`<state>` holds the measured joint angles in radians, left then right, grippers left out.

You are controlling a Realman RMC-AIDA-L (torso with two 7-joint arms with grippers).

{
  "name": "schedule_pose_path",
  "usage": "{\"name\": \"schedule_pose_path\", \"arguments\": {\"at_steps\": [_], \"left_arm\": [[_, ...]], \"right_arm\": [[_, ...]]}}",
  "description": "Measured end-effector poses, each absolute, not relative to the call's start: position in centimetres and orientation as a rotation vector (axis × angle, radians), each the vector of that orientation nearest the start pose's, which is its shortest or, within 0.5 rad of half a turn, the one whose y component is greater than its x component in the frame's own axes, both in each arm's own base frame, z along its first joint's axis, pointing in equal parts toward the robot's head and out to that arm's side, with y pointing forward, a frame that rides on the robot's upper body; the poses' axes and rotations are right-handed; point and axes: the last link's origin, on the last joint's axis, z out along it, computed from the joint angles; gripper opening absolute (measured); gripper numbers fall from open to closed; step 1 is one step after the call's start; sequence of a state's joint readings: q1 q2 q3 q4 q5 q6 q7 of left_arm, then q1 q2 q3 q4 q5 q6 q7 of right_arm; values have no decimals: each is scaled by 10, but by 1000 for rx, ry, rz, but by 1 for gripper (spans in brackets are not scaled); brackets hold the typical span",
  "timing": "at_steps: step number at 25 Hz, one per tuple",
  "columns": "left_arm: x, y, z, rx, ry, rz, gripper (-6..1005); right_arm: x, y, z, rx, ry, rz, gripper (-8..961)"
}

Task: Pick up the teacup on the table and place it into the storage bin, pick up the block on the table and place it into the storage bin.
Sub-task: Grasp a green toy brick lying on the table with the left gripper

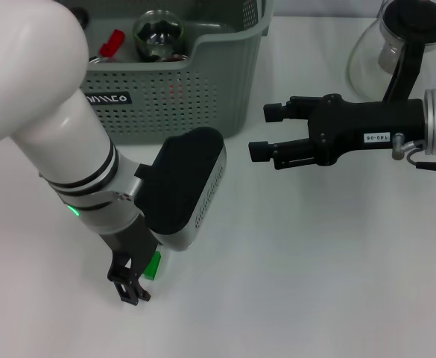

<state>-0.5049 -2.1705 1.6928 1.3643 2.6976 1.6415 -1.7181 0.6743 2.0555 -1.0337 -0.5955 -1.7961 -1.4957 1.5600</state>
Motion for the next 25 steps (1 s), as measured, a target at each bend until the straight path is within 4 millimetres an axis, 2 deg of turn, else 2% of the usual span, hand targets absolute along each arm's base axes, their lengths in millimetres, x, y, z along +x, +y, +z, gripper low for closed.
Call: {"name": "schedule_pose_path", "arguments": {"at_steps": [14,16,25], "left_arm": [[-189,288,-66,-3075,450,976,824],[-189,288,-67,-3074,450,974,591],[-188,289,-68,-3075,444,979,557]], "right_arm": [[196,351,-37,-2943,646,724,941],[196,351,-37,-2943,640,724,941],[197,350,-38,-2943,641,725,941]]}}
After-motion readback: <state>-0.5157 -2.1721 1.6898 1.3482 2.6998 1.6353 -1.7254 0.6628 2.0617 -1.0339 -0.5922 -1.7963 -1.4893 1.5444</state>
